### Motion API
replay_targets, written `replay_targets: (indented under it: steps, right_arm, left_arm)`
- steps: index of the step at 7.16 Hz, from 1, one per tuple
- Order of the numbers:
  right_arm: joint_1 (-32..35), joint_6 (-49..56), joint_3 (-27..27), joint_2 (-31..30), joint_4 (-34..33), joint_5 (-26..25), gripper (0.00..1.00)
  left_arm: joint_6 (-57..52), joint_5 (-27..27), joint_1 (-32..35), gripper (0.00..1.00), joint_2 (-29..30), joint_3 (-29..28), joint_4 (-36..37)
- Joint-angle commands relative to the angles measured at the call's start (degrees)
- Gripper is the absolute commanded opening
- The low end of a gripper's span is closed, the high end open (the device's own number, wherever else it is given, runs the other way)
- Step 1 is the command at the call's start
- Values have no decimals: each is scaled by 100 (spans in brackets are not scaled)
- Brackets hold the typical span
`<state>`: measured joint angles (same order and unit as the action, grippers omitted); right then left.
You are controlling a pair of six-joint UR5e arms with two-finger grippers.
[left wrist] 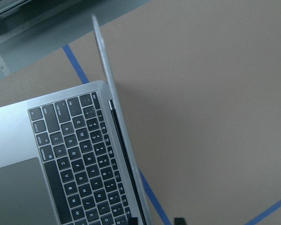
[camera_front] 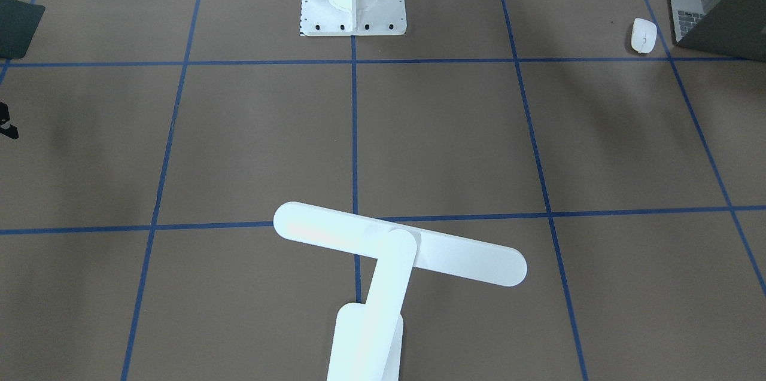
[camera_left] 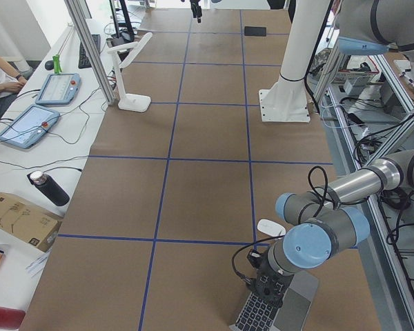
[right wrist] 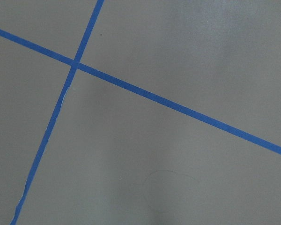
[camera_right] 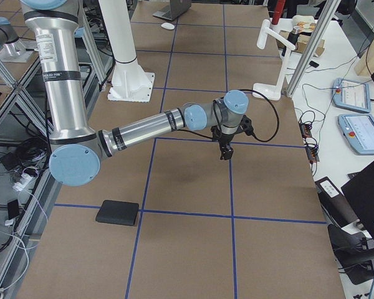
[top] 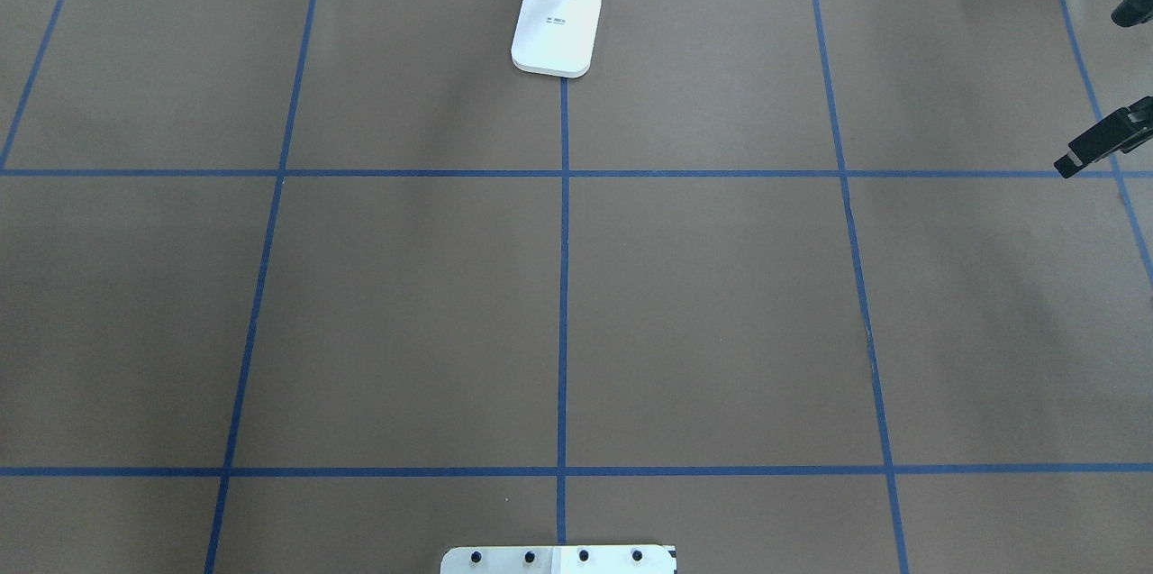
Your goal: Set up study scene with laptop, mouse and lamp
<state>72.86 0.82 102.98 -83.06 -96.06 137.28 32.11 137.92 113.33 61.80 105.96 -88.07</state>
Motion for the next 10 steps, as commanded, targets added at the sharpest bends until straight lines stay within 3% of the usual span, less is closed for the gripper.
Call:
replay_targets:
  steps: [1,3,4,5,9,10]
  right_arm:
    - [0,-3,-6,0,0,1,100]
    - [-26,5,-24,0,0,1,100]
    - [-70,6,-41,9,0,-17,100]
    - [-79,6,-94,18,0,-26,100]
    - [-70,-3,-138,-9,-9,-35,100]
    - [-70,-3,-147,0,-9,-43,100]
  left_arm:
    - [-100,34,4,0,418,530,580]
    - [-21,155,4,0,1381,522,1104]
    - [406,392,-30,0,2101,531,1613]
    - [1419,429,-396,0,2682,583,1670]
    - [5146,342,-2653,0,4819,786,1688]
    - [6365,45,-3372,0,5407,821,1697]
